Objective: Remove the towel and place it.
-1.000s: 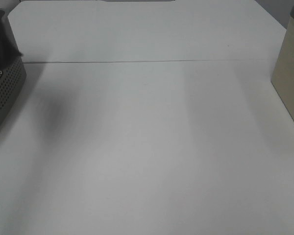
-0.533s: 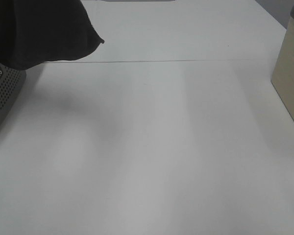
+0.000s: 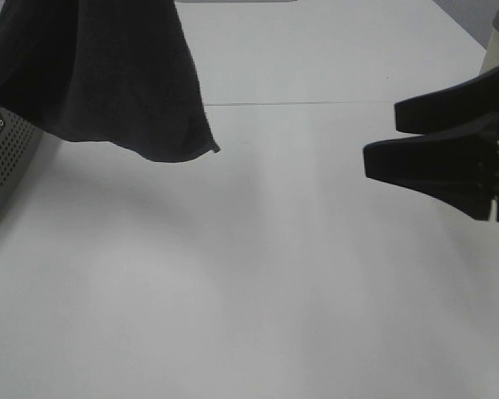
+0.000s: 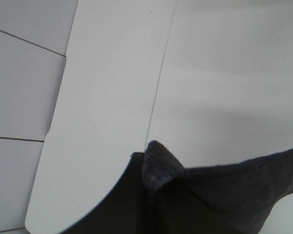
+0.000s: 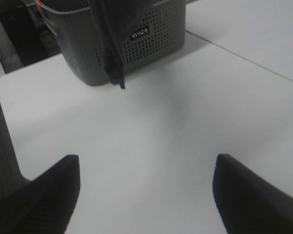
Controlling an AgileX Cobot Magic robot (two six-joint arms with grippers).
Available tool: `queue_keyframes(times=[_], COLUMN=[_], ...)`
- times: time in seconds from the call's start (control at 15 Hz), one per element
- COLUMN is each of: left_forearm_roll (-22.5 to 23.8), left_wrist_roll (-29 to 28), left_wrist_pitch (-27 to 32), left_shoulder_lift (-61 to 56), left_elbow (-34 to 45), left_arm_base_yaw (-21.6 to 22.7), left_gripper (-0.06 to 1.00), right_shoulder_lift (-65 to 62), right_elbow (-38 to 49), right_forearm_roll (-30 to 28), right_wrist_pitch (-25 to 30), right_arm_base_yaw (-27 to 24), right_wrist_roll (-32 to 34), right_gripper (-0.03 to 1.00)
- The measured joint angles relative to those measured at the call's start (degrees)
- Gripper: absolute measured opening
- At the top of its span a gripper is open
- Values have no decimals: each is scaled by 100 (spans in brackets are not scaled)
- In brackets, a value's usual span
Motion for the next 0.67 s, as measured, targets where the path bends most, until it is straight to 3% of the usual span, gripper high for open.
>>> queue_keyframes(times=[0.13, 0.2, 0.4, 0.67], left_forearm_roll=[0, -23, -126, -304], left_wrist_roll=[23, 23, 23, 23], left_wrist_pitch=[-138, -235, -332, -332], left_shoulder_lift=[0, 0, 0, 0], left_elbow=[0, 0, 0, 0], left_arm_base_yaw=[-189, -275, -298, -304], left_gripper=[0, 0, 0, 0], right_shoulder_lift=[871, 1461, 2429, 2939], right_elbow=[-120, -476, -1358, -1776], right_forearm_roll=[985, 1295, 1398, 1346], right_wrist_pitch=[212, 160, -109, -189], right_arm_base_yaw=[453, 1083, 1851, 2355], right_wrist_roll=[-1089, -1346, -1266, -1186], right_gripper=[73, 73, 73, 73])
